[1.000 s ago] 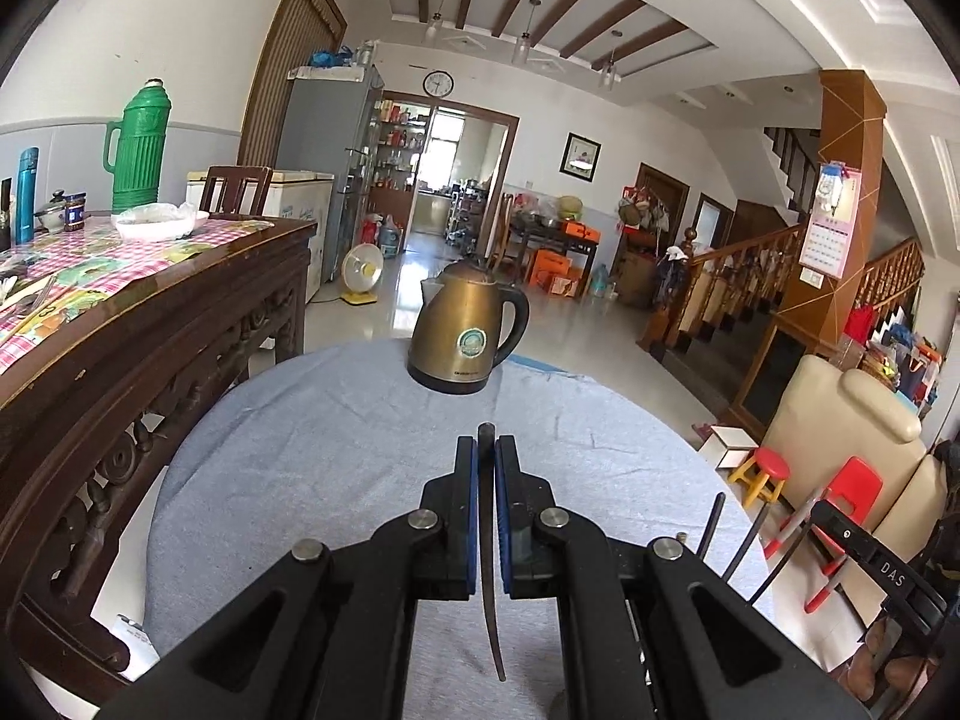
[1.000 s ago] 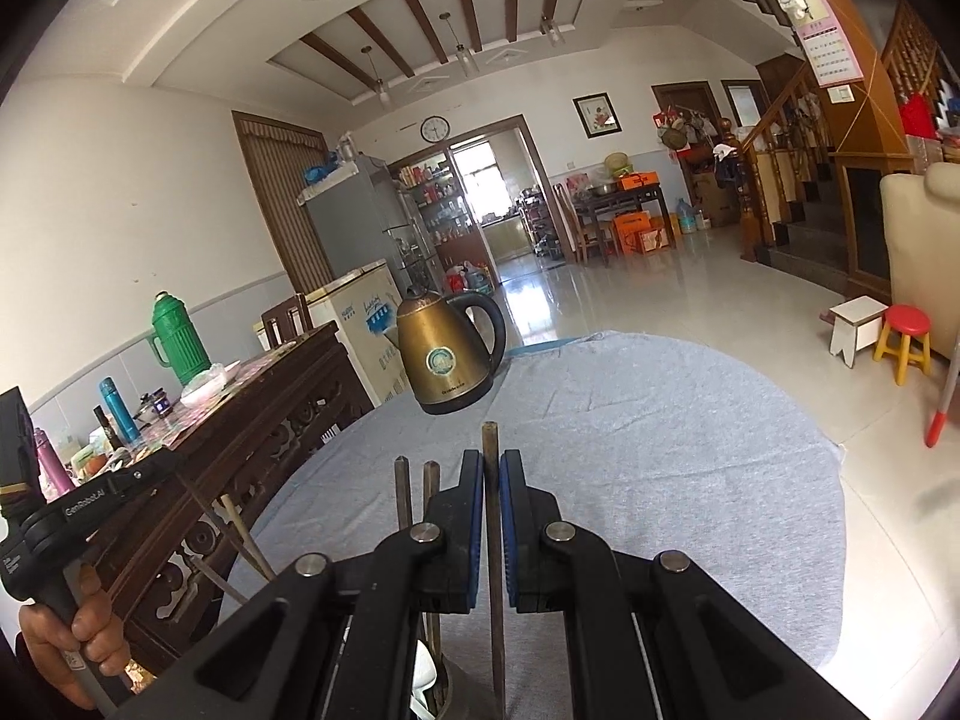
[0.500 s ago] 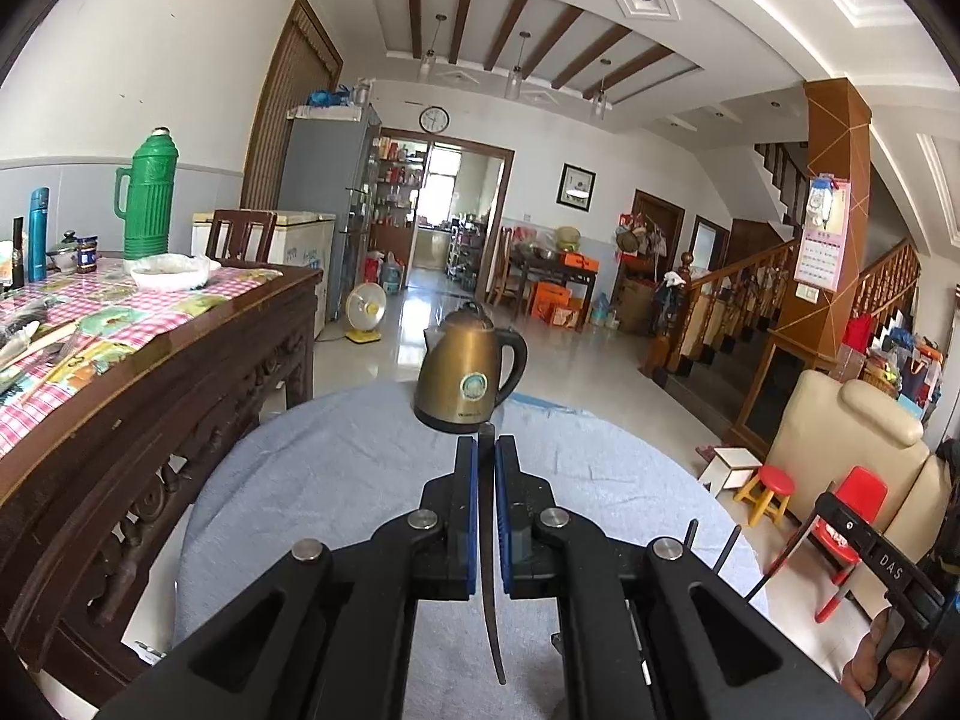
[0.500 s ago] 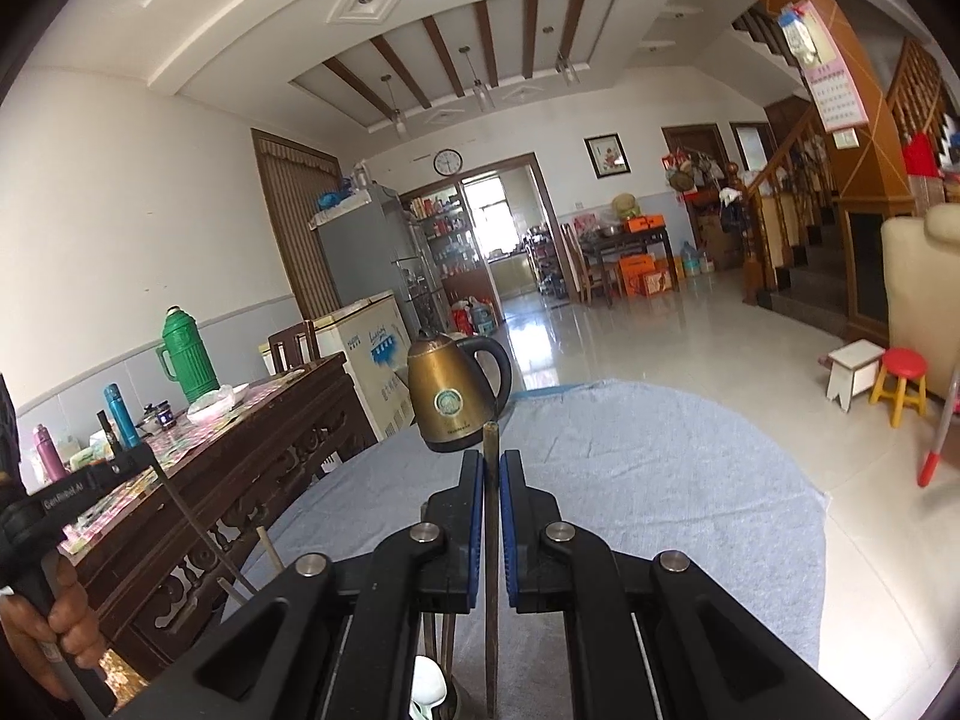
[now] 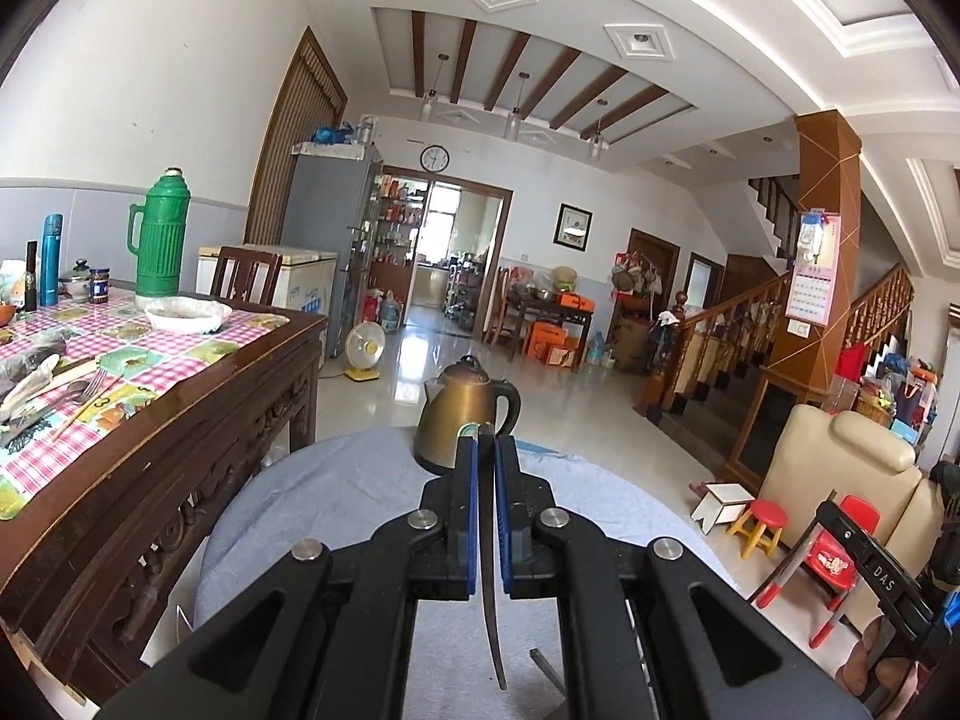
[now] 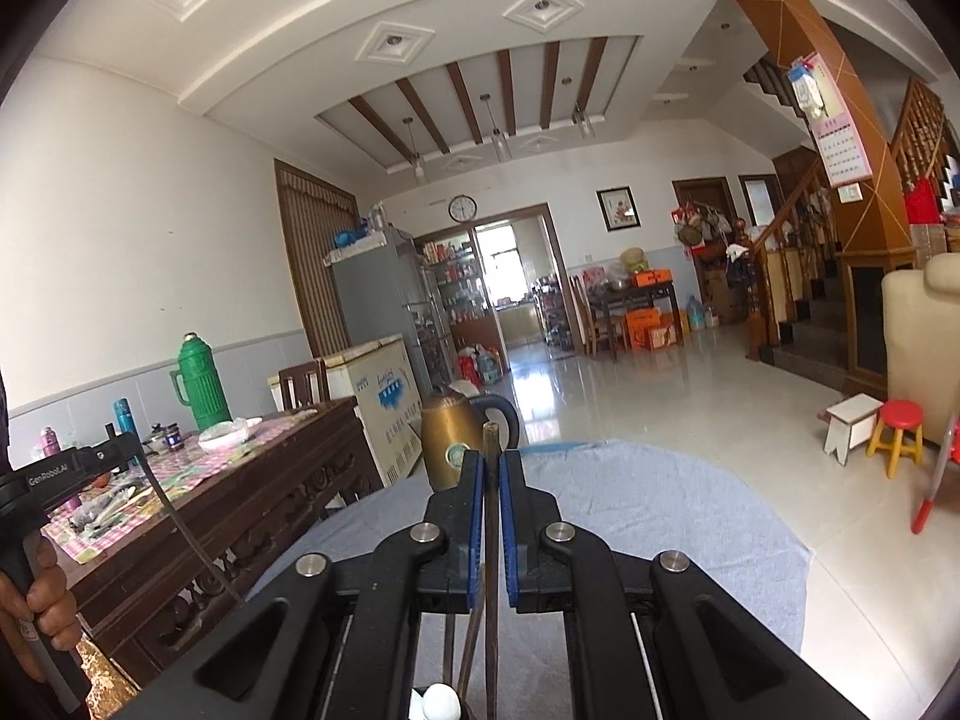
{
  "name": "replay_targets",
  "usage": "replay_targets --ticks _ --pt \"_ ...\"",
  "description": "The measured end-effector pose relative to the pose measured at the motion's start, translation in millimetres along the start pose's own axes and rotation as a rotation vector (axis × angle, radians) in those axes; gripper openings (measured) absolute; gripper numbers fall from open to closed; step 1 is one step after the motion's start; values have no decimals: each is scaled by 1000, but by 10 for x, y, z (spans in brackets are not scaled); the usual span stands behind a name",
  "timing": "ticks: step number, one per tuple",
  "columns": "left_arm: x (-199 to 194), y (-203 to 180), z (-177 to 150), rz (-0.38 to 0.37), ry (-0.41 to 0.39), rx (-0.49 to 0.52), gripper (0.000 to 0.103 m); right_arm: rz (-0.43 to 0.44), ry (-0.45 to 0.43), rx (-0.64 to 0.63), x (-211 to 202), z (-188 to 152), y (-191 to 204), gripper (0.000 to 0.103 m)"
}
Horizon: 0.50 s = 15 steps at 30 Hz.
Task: Organize utensils
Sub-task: 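Lower the held chopsticks into the holder cup with both tools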
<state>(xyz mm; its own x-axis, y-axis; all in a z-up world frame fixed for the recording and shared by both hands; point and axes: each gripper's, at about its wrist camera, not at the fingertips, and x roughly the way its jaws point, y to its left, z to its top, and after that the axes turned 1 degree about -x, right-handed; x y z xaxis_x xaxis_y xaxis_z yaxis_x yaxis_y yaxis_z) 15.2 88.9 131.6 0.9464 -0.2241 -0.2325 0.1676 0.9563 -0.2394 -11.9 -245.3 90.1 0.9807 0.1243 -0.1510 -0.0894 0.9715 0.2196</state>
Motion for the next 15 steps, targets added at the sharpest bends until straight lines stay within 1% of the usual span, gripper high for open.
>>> replay_targets --ticks 10,15 --pt "-240 -107 84 -67 -33 1 5 39 -59 -7 -237 113 102 6" --pt "-297 -196 87 -99 -40 1 5 60 -64 1 -281 107 103 6"
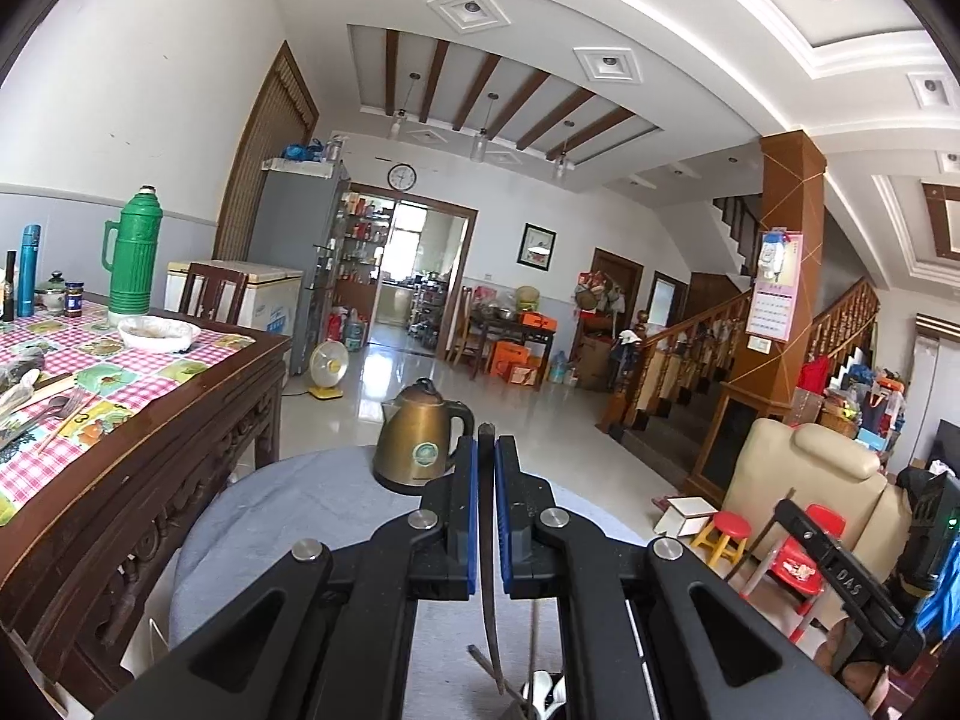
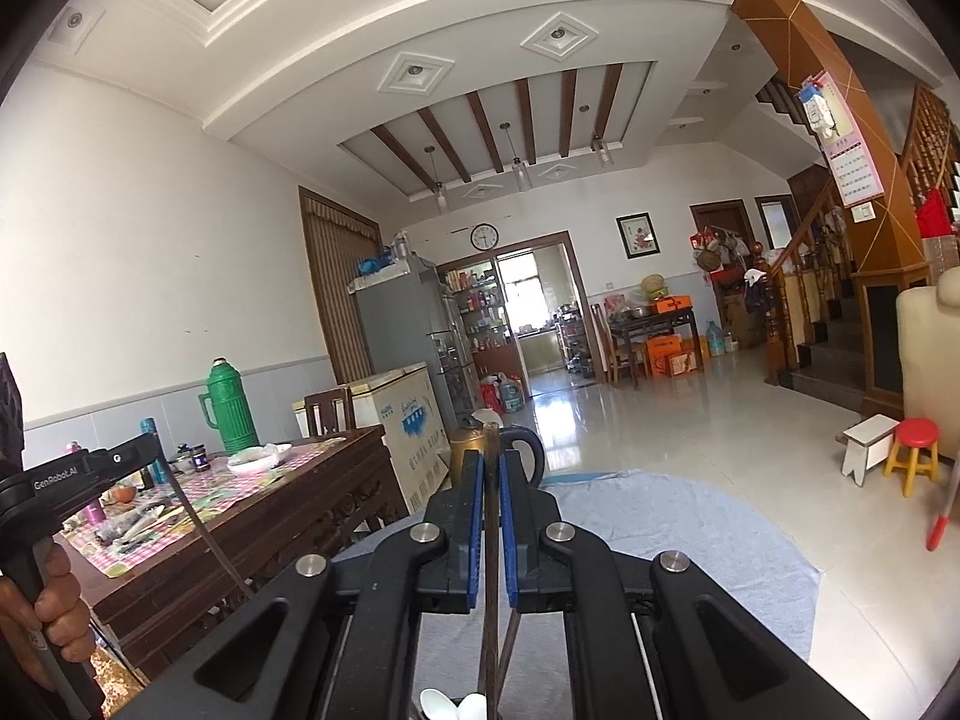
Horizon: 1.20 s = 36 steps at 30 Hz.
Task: Organize utensils
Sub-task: 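Lower the held chopsticks into the holder cup with both tools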
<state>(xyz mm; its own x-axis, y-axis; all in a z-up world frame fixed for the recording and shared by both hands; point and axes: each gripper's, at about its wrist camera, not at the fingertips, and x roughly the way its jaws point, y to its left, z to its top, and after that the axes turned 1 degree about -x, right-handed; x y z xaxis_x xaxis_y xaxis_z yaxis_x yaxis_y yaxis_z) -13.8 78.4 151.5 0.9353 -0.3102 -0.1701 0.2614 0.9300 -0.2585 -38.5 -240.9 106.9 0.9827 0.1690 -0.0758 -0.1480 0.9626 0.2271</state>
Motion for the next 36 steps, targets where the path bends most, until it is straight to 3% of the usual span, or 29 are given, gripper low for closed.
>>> replay_targets --ticks 14,36 --pt "225 -368 -229 -77 96 48 5 46 73 -1 126 -236 47 6" --pt "522 -539 -476 -63 236 66 5 100 172 28 321 -401 -54 6"
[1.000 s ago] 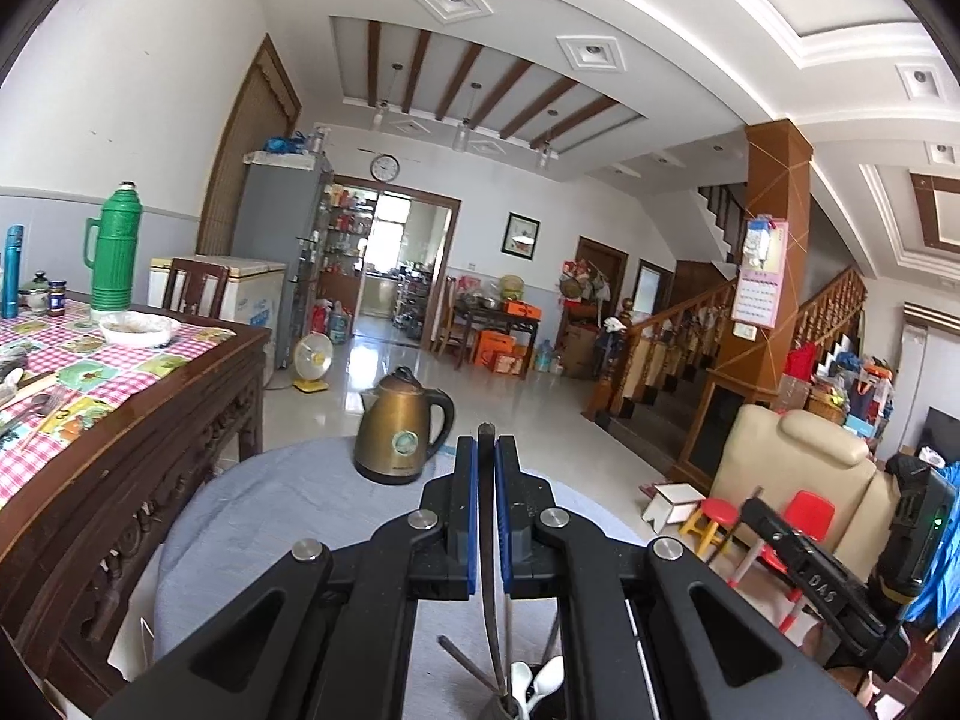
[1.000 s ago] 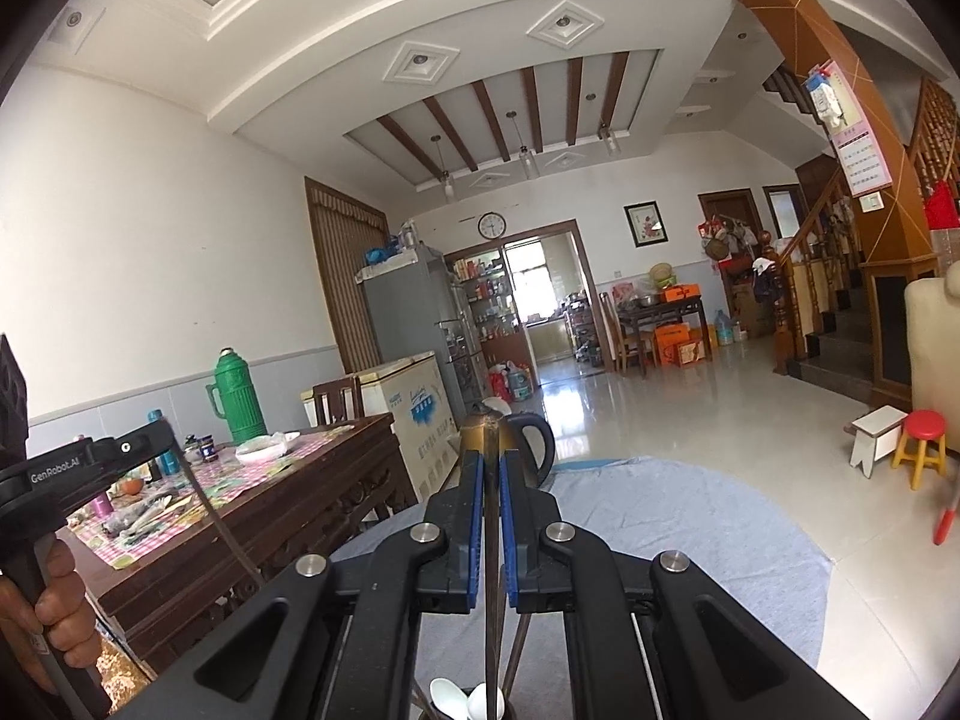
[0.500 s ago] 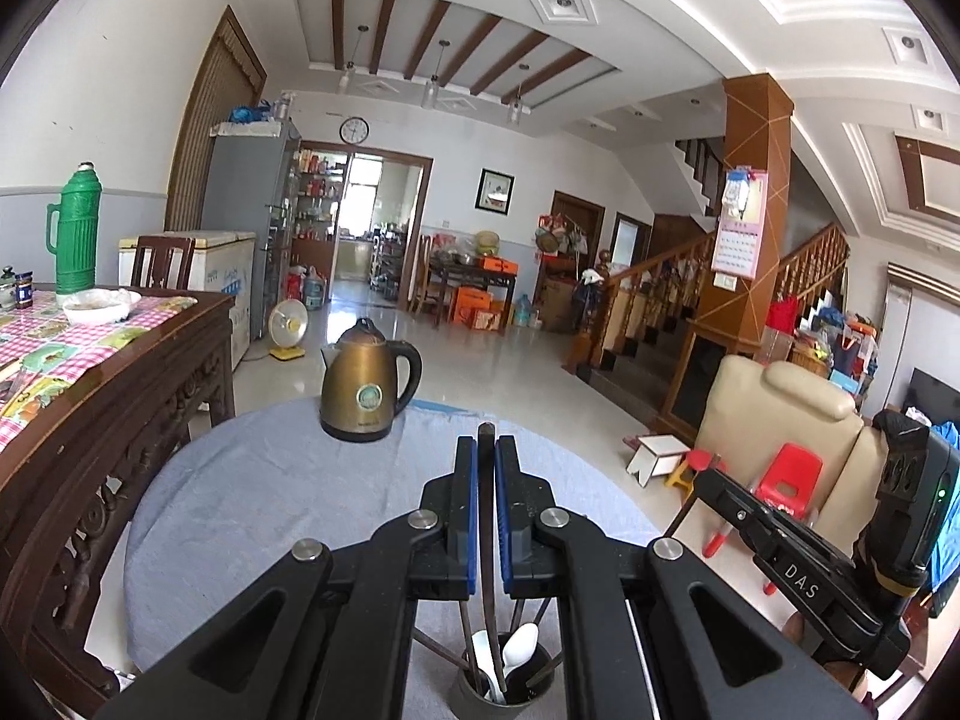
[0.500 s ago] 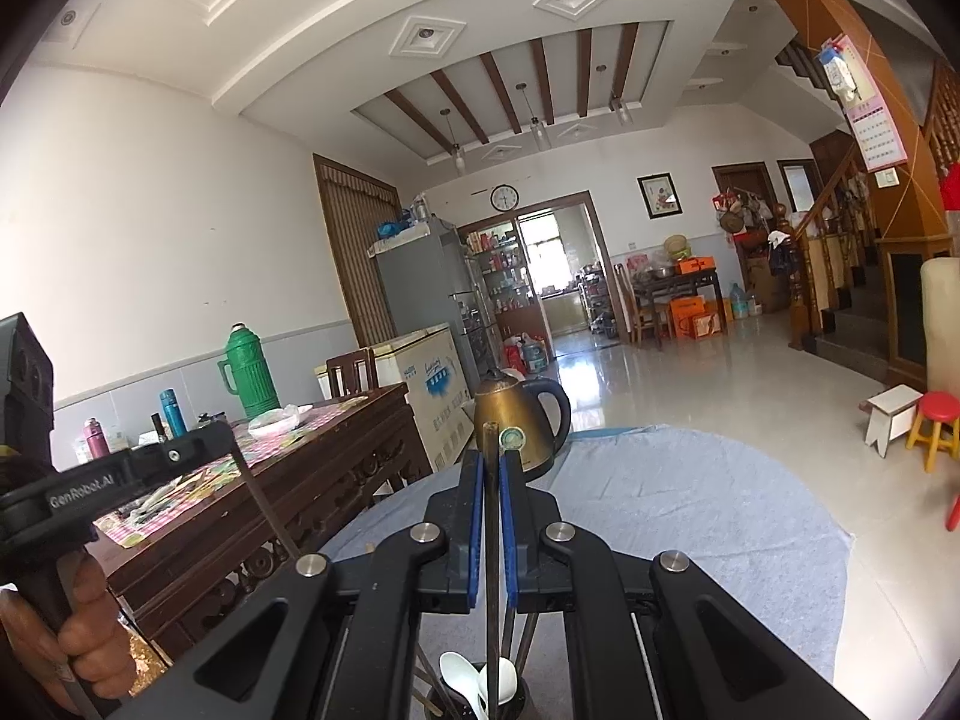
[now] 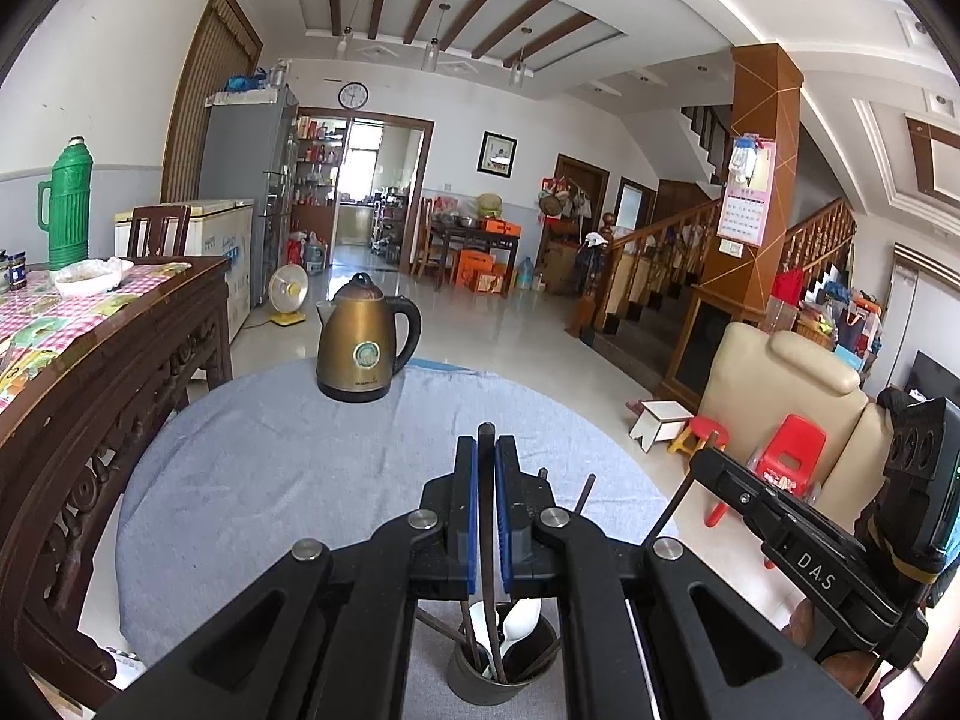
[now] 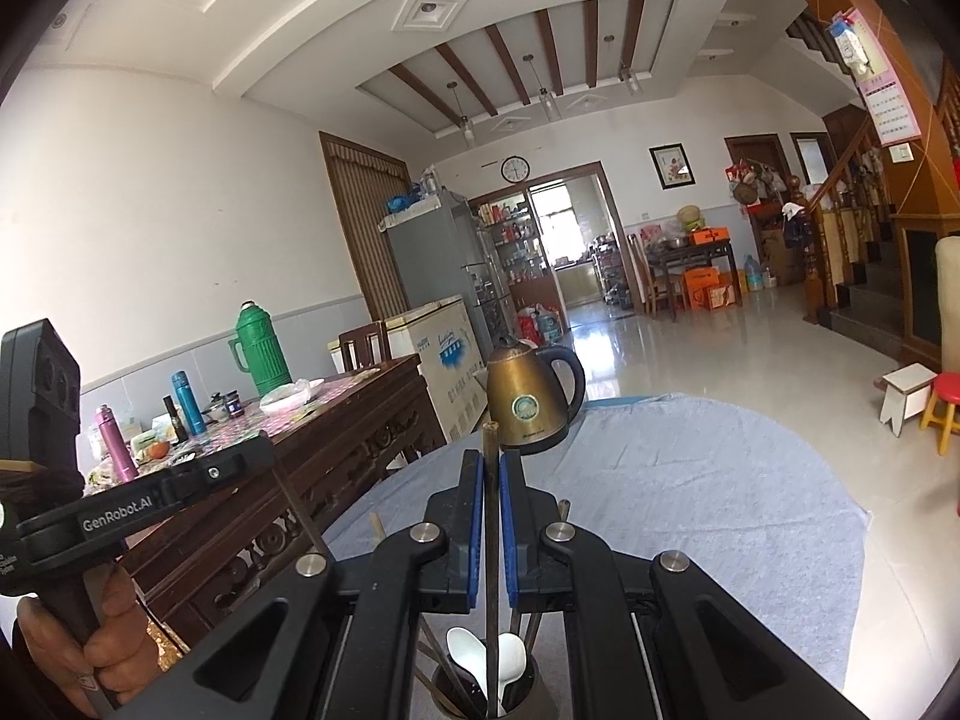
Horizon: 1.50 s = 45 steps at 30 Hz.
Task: Organize utensils
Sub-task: 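Lower the held chopsticks into the holder cup with both tools, then open both tools and lift them up away from the holder cup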
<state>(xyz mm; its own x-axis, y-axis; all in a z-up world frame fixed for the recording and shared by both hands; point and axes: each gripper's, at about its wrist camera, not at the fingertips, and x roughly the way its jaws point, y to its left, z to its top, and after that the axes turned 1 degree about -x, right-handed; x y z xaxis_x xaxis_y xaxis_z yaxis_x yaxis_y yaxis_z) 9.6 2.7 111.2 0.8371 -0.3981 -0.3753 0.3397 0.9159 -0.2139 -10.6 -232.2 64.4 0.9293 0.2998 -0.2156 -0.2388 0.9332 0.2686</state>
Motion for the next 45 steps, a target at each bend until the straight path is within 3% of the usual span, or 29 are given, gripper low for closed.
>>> replay_targets --ticks 28,45 --pt "90 -17 -86 8 76 7 6 29 117 -24 151 -225 97 6" --pt "247 -68 -201 -17 151 20 6 -3 169 -7 303 -319 69 7"
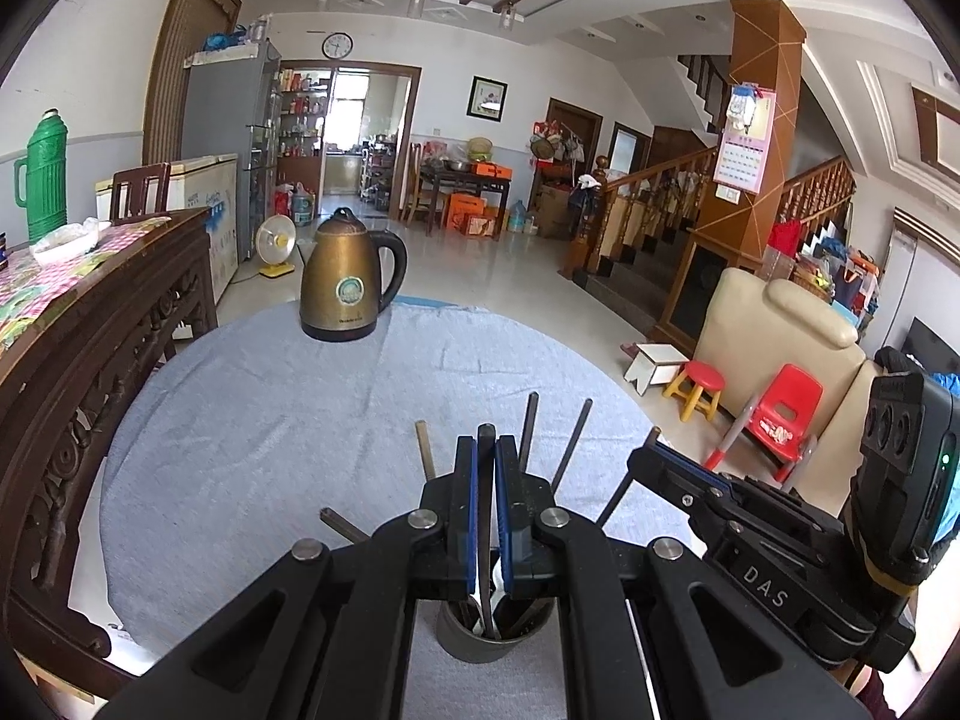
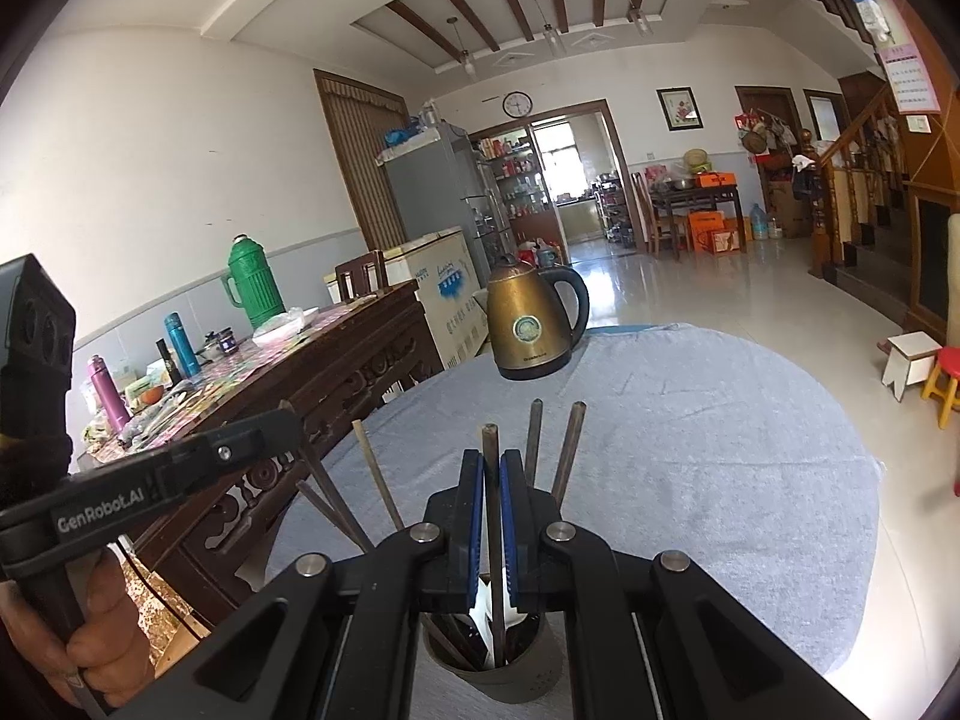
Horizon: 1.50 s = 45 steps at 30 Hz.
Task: Organize utensils
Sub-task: 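Open both tools and lift them up away from the holder cup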
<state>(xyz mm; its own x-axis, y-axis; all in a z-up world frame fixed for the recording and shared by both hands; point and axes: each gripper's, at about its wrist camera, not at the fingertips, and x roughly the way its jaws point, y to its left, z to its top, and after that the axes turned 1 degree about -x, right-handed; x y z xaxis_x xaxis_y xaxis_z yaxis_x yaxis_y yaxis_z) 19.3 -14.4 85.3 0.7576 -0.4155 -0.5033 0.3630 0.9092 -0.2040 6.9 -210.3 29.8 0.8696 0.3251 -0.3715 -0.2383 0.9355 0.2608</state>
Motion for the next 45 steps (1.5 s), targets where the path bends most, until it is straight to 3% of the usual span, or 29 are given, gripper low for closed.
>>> replay_targets --ticks 17,19,21,23,27,33,38,45 --pt "99 6 -86 -29 80 5 6 -27 4 27 10 -20 -91 7" --pt "93 4 -93 -43 90 8 12 -33 -1 39 -11 -8 -114 7" --pt "74 0 -94 -43 89 6 35 -33 -5 50 -38 3 -135 11" --pt "35 -3 -103 -34 79 8 47 -37 -10 59 -70 14 -148 16" --pt "-19 14 -111 -9 73 -2 61 -42 -16 62 -132 39 -132 21" --pt "-173 73 -151 81 47 -2 74 -44 -27 58 -241 59 -52 25" --pt "-372 -11 -171 198 -1 22 83 -44 -57 46 -451 64 46 50" --pt "-761 -312 -200 367 -89 131 94 -88 -62 34 -798 55 157 52"
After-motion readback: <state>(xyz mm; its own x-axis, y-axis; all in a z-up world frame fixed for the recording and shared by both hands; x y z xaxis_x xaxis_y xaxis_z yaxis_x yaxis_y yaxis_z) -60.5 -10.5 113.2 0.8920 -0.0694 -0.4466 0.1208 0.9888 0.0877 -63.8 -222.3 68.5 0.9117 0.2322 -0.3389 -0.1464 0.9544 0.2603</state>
